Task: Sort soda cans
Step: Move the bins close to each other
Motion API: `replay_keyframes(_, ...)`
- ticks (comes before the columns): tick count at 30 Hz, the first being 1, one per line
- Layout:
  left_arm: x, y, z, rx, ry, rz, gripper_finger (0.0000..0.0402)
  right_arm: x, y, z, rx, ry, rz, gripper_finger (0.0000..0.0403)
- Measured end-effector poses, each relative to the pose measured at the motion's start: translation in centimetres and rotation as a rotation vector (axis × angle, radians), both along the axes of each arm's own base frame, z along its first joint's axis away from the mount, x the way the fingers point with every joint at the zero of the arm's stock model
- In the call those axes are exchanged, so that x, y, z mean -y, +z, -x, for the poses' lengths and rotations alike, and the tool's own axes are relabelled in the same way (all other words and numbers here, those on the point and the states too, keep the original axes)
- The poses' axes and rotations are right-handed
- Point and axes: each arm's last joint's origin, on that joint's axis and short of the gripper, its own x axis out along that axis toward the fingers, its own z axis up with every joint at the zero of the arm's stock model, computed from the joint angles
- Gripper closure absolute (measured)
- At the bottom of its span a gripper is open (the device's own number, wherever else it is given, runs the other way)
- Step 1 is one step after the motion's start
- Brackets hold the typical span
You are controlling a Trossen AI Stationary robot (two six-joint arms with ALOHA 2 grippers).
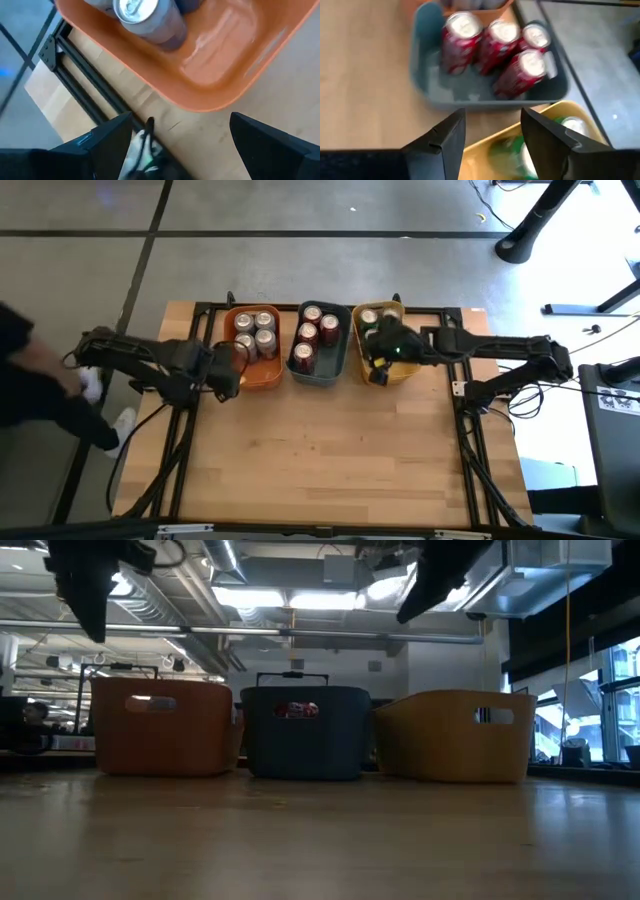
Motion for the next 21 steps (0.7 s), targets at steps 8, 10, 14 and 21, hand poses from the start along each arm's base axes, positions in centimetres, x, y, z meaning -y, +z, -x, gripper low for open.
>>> replay_keyframes(8, -4.0, -0.2, 0.0, -0.242, -0.206, 0.077, 0.0082, -3.6, -0.5, -0.3, -0.017, 0.092, -0.043, 0.0213)
replay_keyframes(10, -4.7, -0.2, 0.1, -0.269, -0.229, 0.085, 0.0082, -4.2, -0.5, -0.3, -0.015, 0.107, -0.046, 0.0213)
replay_keyframes(14, -5.7, -1.0, 0.5, -0.305, -0.229, 0.097, 0.0082, -4.8, -0.4, -0.2, -0.012, 0.109, -0.028, 0.0213)
replay_keyframes(21, -6.7, -5.2, 0.9, -0.339, -0.236, 0.095, 0.0082, -5.3, -1.6, -0.2, -0.037, 0.121, -0.01, 0.0213)
